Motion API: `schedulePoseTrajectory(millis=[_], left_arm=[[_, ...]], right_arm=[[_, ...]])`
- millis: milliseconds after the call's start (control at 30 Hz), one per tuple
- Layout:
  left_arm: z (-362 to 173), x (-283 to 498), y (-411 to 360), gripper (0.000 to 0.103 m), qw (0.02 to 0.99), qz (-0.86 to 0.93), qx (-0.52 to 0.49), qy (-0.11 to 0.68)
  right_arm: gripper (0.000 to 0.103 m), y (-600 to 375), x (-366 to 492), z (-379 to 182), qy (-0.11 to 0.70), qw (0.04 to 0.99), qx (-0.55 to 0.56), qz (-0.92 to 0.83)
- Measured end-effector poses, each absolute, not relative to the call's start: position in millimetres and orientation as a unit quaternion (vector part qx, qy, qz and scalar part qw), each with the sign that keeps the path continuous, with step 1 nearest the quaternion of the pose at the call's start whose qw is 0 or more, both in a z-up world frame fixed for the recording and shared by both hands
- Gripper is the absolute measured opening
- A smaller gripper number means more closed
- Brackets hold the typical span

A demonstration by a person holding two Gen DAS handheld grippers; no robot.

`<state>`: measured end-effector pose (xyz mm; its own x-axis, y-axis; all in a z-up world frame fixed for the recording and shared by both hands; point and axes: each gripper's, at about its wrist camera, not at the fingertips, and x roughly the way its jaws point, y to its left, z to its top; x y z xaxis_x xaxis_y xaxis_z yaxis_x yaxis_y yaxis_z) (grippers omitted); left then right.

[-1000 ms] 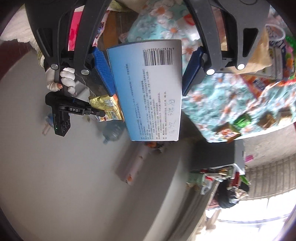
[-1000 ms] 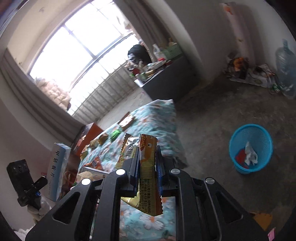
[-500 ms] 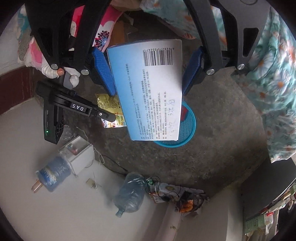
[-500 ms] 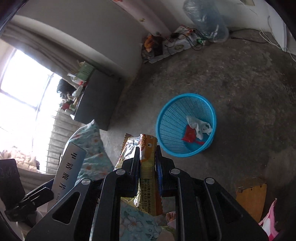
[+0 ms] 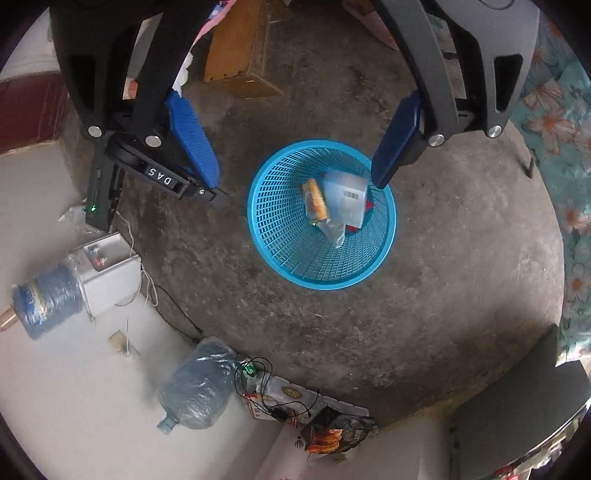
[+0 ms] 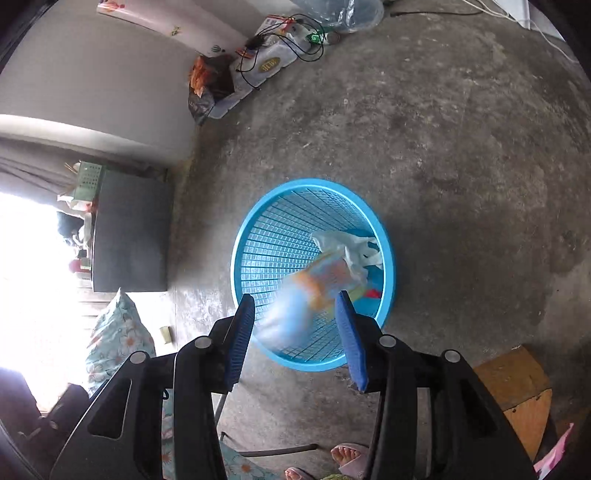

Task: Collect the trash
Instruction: 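Drop the box and snack wrapper into the blue wastebasket with both tools, then move both tools back to the bed and grasp the beige tissue with the right tool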

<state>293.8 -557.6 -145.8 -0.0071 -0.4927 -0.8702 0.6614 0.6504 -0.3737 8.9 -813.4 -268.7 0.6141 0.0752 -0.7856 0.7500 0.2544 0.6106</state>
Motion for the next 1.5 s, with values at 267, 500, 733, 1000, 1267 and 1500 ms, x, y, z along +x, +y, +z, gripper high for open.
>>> schedulePoseTrajectory(millis=[267,500,733,1000,1267,1500], left_arm=[[-68,297,-491,0.08,0.715,-0.469,0.047,0.517],[55,280,-342,0.08,0.748,-0.507,0.02,0.428],[145,254,-140,0.082,0.85,-0.417,-0.017,0.323],[142,201,14,0.083,0.9,-0.324,-0.051,0.287],[97,153,103,0.083,0.914,-0.272,-0.08,0.29],[58,131,132,0.083,0.921,-0.242,-0.082,0.294]], right_arm=[[0.045,-793,-4,-237,0.353,0.74,0.524,-0.23],[0.055,-730,-18,-125,0.311,0.824,0.444,-0.168],[0.065,-628,-30,-24,0.296,0.889,0.344,-0.051],[0.065,-506,-12,36,0.309,0.901,0.288,0.098],[0.065,-369,29,62,0.342,0.893,0.202,0.209],[0.065,-244,61,60,0.388,0.871,0.074,0.292]])
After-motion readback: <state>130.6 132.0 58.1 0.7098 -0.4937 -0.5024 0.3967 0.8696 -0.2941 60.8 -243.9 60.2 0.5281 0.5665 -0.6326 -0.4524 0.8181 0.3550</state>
